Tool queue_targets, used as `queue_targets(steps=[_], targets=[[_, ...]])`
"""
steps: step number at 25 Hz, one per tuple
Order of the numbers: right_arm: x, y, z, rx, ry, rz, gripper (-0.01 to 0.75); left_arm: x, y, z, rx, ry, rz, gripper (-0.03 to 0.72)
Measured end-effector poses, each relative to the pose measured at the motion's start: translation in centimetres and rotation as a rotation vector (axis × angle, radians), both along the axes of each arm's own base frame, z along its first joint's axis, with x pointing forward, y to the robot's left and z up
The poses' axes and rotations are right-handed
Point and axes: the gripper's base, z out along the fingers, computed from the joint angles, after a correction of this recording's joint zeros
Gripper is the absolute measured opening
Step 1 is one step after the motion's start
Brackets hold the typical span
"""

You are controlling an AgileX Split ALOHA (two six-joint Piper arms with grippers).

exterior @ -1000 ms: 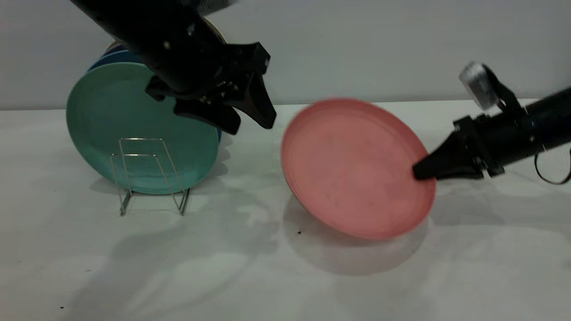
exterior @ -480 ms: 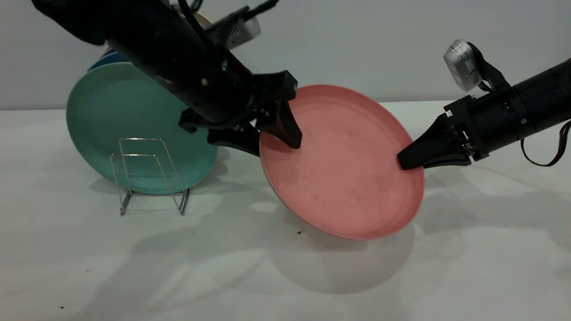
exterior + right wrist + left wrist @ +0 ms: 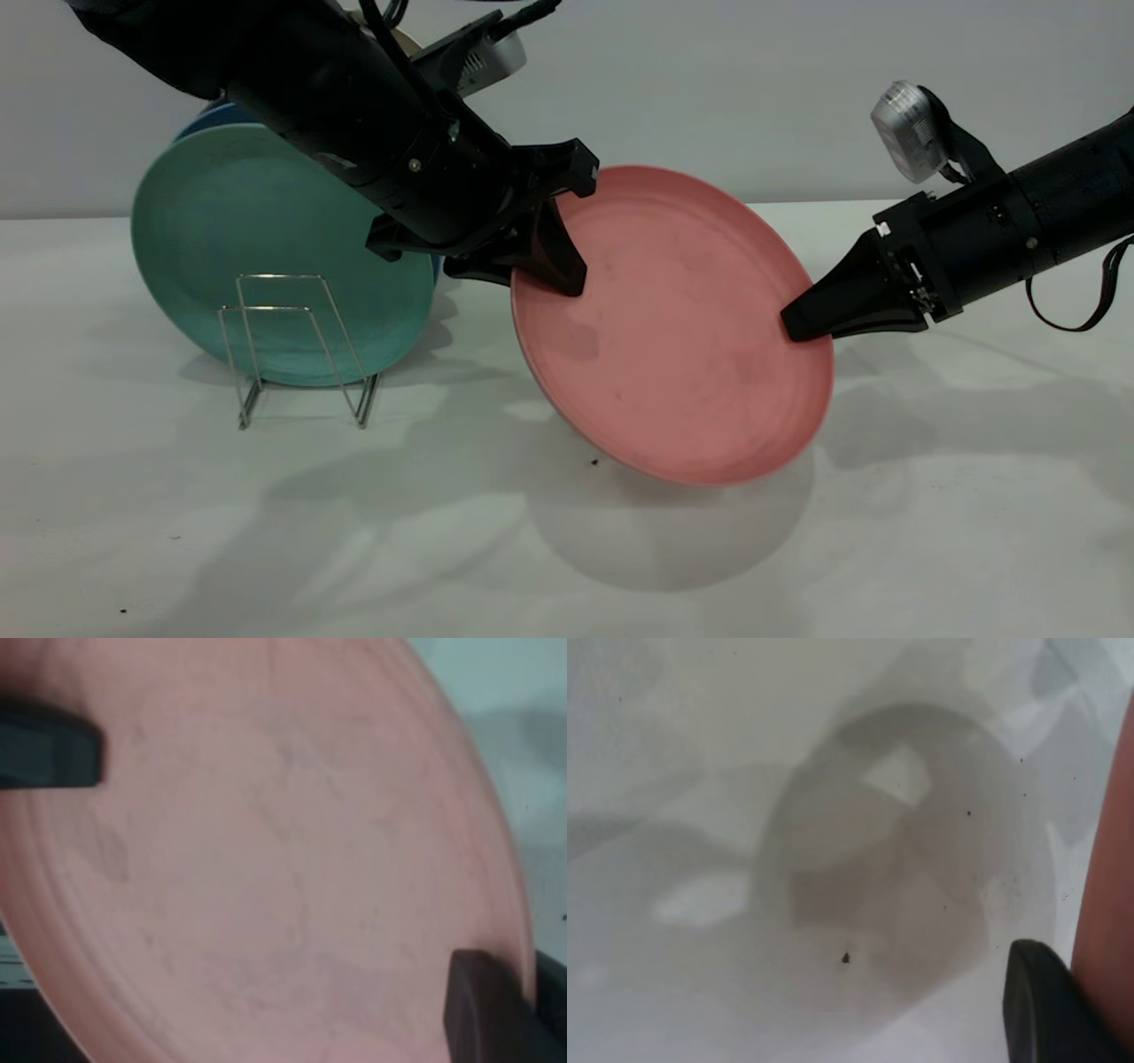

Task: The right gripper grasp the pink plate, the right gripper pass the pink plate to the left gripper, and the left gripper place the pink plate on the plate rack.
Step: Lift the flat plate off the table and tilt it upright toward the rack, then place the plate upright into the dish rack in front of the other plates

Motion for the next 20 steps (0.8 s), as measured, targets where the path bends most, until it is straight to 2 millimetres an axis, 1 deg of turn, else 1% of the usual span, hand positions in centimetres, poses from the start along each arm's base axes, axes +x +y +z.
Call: queue_targets(steps=[3,5,7,10,11,13,15,17,19,20], targets=[[0.0,0.1,0.0,0.003,0.000,-0.001,0.043,0.0,0.0,0.0,0.007,-0.017,-0.026,0.087],[0.0,0.1,0.2,0.010,0.002,-0.004,0.096,-0.1,0.0,0.0,0.008,-0.021,-0.039,0.087],[0.2,0.2,1.1,0.015,-0.008,-0.014,0.194,-0.1,-0.1,0.0,0.008,-0.022,-0.051,0.087],[0.5,0.0,3.6,0.018,-0.064,-0.021,0.368,-0.1,-0.1,0.2,0.012,-0.045,-0.074,0.087],[0.5,-0.1,4.7,0.025,-0.087,-0.026,0.426,-0.1,-0.1,0.3,0.019,-0.056,-0.091,0.087],[0.6,-0.5,7.2,0.043,-0.123,-0.046,0.516,-0.1,0.0,0.3,0.037,-0.085,-0.131,0.087],[0.5,-1.4,10.2,0.054,-0.170,-0.074,0.574,-0.1,0.1,0.8,0.053,-0.128,-0.175,0.087],[0.1,-2.3,13.3,0.069,-0.211,-0.095,0.583,0.1,0.7,1.8,0.077,-0.194,-0.234,0.087],[-0.9,-2.9,16.8,0.077,-0.260,-0.087,0.566,0.3,1.6,3.1,0.102,-0.261,-0.296,0.087],[-1.5,-3.0,18.3,0.068,-0.274,-0.079,0.553,0.3,2.2,4.0,0.110,-0.294,-0.324,0.086]])
